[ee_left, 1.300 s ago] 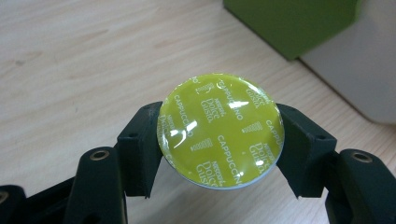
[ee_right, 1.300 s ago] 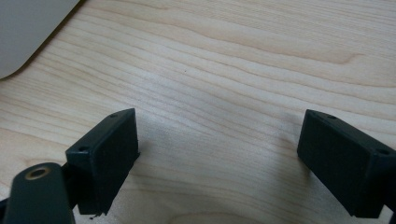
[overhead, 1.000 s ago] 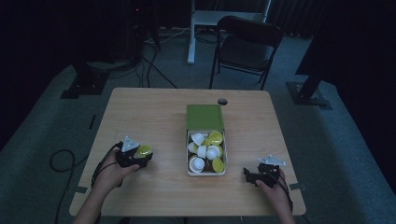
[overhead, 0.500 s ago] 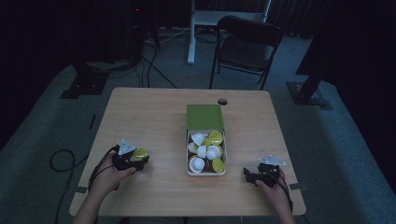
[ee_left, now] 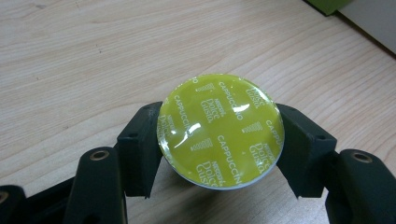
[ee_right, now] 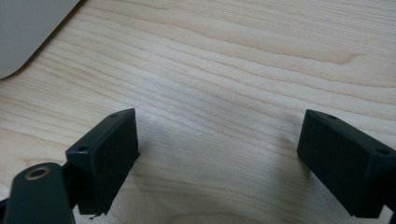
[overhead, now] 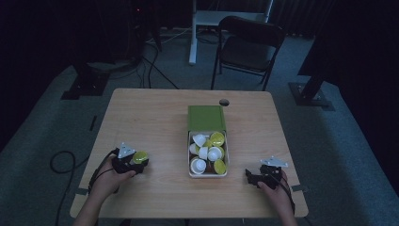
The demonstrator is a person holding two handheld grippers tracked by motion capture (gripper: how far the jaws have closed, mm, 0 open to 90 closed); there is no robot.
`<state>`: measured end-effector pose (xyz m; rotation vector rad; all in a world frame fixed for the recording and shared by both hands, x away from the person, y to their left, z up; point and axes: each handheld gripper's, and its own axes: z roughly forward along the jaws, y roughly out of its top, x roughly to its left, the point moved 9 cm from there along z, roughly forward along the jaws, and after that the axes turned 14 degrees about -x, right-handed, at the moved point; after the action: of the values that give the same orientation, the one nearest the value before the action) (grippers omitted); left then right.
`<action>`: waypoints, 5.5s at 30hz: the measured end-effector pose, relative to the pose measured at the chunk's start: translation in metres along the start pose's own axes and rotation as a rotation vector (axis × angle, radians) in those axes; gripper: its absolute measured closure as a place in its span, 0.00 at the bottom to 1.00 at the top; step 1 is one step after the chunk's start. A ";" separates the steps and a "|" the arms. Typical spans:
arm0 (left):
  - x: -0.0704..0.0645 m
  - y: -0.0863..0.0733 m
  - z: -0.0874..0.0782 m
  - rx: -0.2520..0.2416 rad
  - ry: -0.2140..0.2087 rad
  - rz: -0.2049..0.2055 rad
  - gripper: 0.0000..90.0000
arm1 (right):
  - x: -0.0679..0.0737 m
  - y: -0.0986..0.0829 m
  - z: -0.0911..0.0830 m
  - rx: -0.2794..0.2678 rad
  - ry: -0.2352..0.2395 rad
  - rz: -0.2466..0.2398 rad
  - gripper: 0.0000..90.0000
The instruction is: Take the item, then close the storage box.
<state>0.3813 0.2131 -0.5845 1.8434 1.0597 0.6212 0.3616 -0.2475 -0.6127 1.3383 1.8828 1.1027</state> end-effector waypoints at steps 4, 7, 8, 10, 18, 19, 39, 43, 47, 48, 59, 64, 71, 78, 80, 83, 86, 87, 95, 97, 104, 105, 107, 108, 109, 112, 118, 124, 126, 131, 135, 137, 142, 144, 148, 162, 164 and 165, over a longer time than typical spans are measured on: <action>0.001 -0.002 0.001 0.006 -0.002 0.002 0.42 | 0.000 0.000 0.000 0.000 0.000 0.000 0.13; 0.002 -0.004 0.001 0.010 0.000 0.010 0.42 | 0.000 0.000 0.000 0.000 0.000 0.000 0.13; 0.002 -0.004 0.002 0.008 -0.001 0.007 0.42 | 0.000 0.000 0.000 0.000 0.000 0.000 0.13; 0.002 -0.006 0.002 0.012 -0.002 0.016 0.42 | 0.000 0.000 0.000 0.000 0.000 0.000 0.13; 0.000 -0.008 0.003 0.018 -0.011 0.022 0.42 | 0.000 0.000 0.000 0.000 0.000 0.000 0.13; 0.000 -0.008 0.003 0.019 -0.011 0.018 0.42 | 0.000 0.000 0.000 0.000 0.000 0.000 0.13; -0.013 0.032 -0.014 -0.075 -0.049 0.058 0.31 | 0.000 0.000 0.000 0.000 0.000 0.000 0.13; -0.027 0.041 -0.014 -0.103 -0.099 0.062 0.31 | 0.000 0.000 0.000 0.000 0.000 0.000 0.13; -0.040 0.047 -0.013 -0.121 -0.153 0.061 0.31 | 0.000 0.000 0.000 0.000 0.000 0.000 0.13; -0.043 0.049 -0.013 -0.126 -0.167 0.061 0.31 | 0.000 0.000 0.000 0.000 0.000 0.000 0.13; -0.081 0.055 -0.004 -0.157 -0.308 0.085 0.31 | 0.000 0.000 0.000 0.000 0.000 0.000 0.13; -0.094 0.052 0.000 -0.148 -0.347 0.102 0.31 | 0.000 0.000 0.000 0.000 0.000 0.000 0.13; -0.107 0.043 0.003 -0.126 -0.392 0.137 0.35 | 0.000 0.000 0.000 0.000 0.000 0.000 0.13; -0.115 0.037 0.006 -0.108 -0.420 0.130 0.31 | 0.000 0.000 0.000 0.000 0.000 0.000 0.13; -0.122 0.033 0.008 -0.105 -0.443 0.141 0.26 | 0.000 0.000 0.000 0.000 0.000 0.000 0.13; -0.128 0.027 0.010 -0.093 -0.461 0.158 0.22 | 0.000 0.000 0.000 0.000 0.000 0.000 0.13; -0.135 0.019 0.012 -0.072 -0.482 0.173 0.19 | 0.000 0.000 0.000 0.000 0.000 0.000 0.13; -0.137 0.017 0.012 -0.062 -0.490 0.174 0.19 | 0.000 0.000 0.000 0.000 0.000 0.000 0.13; -0.140 0.001 0.015 -0.013 -0.496 0.227 0.16 | 0.000 0.000 0.000 0.000 0.001 0.000 0.13; -0.139 -0.001 0.016 -0.009 -0.491 0.235 0.16 | 0.000 0.000 0.000 0.000 0.002 0.000 0.13; -0.141 -0.013 0.018 0.023 -0.492 0.286 0.16 | 0.002 0.000 0.000 0.000 0.017 -0.009 0.13; -0.141 -0.014 0.019 0.026 -0.490 0.281 0.16 | 0.003 0.000 0.000 0.001 0.023 -0.013 0.13; -0.140 -0.016 0.020 0.030 -0.489 0.287 0.16 | 0.004 0.000 0.000 0.000 0.034 -0.019 0.13; -0.140 -0.017 0.020 0.031 -0.486 0.287 0.16 | 0.005 0.000 -0.001 0.002 0.042 -0.024 0.13; -0.139 -0.017 0.021 0.035 -0.481 0.290 0.16 | 0.005 0.000 -0.001 0.002 0.048 -0.028 0.13; -0.139 -0.019 0.020 0.044 -0.491 0.299 0.16 | 0.006 0.000 -0.001 0.002 0.049 -0.028 0.13; -0.140 -0.020 0.020 0.048 -0.486 0.307 0.16 | 0.006 0.000 0.000 0.002 0.046 -0.025 0.13; -0.140 -0.018 0.019 0.046 -0.483 0.314 0.16 | 0.005 0.000 -0.001 -0.003 0.038 -0.004 0.13; -0.140 -0.015 0.019 0.037 -0.488 0.304 0.16 | 0.006 -0.001 -0.002 0.000 0.028 -0.015 0.13; -0.140 -0.004 0.018 0.000 -0.488 0.276 0.16 | 0.014 -0.004 -0.008 0.012 0.098 -0.048 0.13; -0.140 0.002 0.018 -0.018 -0.486 0.269 0.16 | 0.024 -0.004 -0.013 0.006 0.156 -0.023 0.13; -0.142 0.005 0.017 -0.030 -0.492 0.254 0.16 | 0.027 -0.003 -0.015 0.004 0.173 -0.028 0.13; -0.142 0.012 0.017 -0.051 -0.489 0.251 0.16 | 0.037 0.007 -0.019 -0.036 0.229 -0.002 0.13; -0.141 0.014 0.018 -0.064 -0.480 0.242 0.16 | 0.040 0.010 -0.019 -0.042 0.234 0.001 0.13; -0.140 0.021 0.018 -0.101 -0.466 0.232 0.16 | 0.044 0.014 -0.021 -0.061 0.241 -0.021 0.13; -0.151 0.046 0.019 -0.223 -0.499 0.218 0.16 | 0.072 0.049 -0.031 -0.230 0.357 -0.009 0.13; -0.152 0.048 0.019 -0.233 -0.502 0.212 0.16 | 0.076 0.054 -0.032 -0.254 0.381 -0.006 0.13; -0.152 0.049 0.020 -0.238 -0.503 0.211 0.16 | 0.079 0.056 -0.033 -0.260 0.394 -0.005 0.13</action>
<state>0.3392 0.0620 -0.5495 1.7799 0.4450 0.3528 0.3350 -0.1742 -0.5467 1.0239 1.9197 1.6406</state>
